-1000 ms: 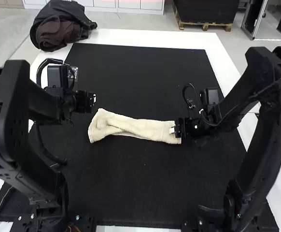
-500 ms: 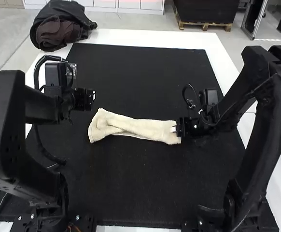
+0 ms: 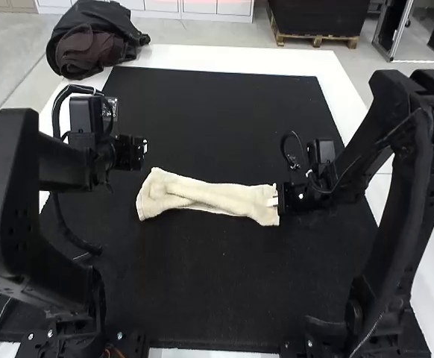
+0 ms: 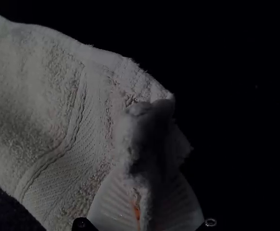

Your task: Fold the towel.

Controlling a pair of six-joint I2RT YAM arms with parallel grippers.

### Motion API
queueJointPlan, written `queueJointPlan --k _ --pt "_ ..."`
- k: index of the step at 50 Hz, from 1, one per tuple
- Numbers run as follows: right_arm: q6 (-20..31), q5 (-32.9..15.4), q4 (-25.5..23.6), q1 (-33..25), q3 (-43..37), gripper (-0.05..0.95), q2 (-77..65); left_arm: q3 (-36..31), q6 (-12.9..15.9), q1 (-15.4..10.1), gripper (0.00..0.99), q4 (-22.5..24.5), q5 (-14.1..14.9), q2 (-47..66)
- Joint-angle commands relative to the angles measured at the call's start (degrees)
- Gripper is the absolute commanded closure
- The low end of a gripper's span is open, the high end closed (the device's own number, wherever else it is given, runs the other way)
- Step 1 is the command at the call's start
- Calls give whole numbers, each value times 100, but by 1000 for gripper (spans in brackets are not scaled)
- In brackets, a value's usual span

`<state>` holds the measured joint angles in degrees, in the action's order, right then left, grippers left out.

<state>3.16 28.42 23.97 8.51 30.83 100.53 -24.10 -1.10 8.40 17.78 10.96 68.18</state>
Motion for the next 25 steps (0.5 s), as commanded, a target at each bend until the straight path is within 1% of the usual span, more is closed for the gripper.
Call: queueJointPlan --k 1,5,13,18,25 --pt "-210 155 -103 -227 28 923 -526 19 -65 39 31 41 3 -77" --pt "-263 155 -331 -280 81 923 -833 28 -57 39 31 50 -50 -68" --pt "-263 234 -1034 -262 231 923 -1440 37 -57 21 31 59 -112 -59" --pt "-263 357 -1474 -262 354 923 -1695 54 -57 21 31 68 -112 -59" --pt "-272 392 -1931 -210 538 923 -1862 81 -65 21 31 68 -147 -59"
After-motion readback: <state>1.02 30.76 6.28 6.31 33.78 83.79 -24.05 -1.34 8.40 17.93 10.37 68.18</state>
